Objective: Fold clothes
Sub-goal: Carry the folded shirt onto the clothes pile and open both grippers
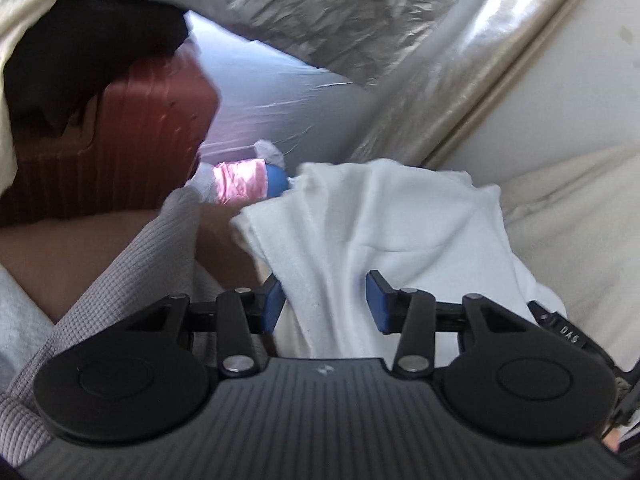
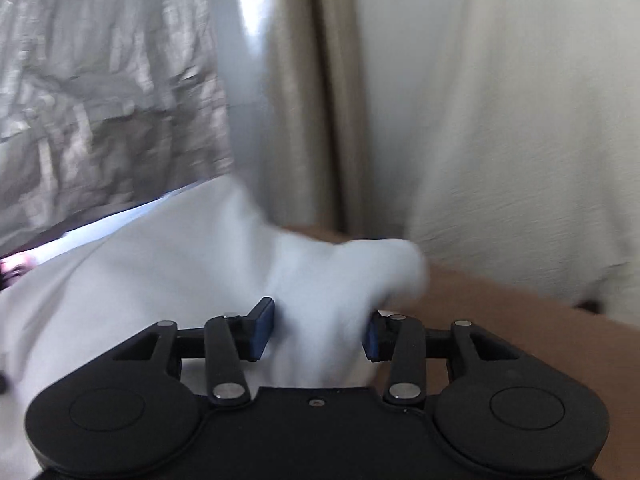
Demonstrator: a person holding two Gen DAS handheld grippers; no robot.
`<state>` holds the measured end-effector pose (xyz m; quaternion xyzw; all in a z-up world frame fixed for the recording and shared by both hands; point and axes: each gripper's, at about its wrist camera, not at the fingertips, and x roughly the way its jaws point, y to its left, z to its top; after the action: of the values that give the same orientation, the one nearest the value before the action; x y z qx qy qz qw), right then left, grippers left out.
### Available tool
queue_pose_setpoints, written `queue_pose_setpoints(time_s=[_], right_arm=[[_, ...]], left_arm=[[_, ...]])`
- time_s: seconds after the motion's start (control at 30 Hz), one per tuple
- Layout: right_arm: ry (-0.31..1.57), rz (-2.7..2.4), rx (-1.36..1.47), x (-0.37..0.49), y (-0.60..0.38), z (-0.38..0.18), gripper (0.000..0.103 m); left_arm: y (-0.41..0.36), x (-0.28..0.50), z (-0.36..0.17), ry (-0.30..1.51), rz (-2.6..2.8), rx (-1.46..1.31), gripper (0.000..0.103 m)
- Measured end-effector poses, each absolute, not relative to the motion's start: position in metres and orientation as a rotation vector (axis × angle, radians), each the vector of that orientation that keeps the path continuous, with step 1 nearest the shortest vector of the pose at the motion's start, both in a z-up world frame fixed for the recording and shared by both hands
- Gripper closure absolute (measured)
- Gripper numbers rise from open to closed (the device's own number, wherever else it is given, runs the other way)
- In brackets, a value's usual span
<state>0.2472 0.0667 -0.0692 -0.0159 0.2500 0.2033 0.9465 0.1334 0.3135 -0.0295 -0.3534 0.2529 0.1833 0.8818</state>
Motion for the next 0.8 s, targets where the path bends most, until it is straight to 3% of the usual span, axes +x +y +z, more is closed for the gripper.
queue_pose_setpoints(time_s=[0.2,0.3,0.5,0.8], right_arm=[[0.306,0.496,-0.042,0.165,0.053,-0.035,0.052],[0.414,0.565,0.022,0.158,0.059,-0.035,0.050],[0.540,0.587,-0.127,0.166,0.079,-0.082,0.049],[0.492,0.608,-0.104,0.164,0.074,-0.090,0.048]], left_arm=[[0.294,0.125,0.008,0.395,0.254,-0.641,0.061],[0.291,0.121,0.015,0.339,0.214,-0.661,0.061],[0.276,0.131,0.001,0.490,0.263,-0.606,0.060],[0.261,0.142,-0.007,0.581,0.316,-0.521,0.057]])
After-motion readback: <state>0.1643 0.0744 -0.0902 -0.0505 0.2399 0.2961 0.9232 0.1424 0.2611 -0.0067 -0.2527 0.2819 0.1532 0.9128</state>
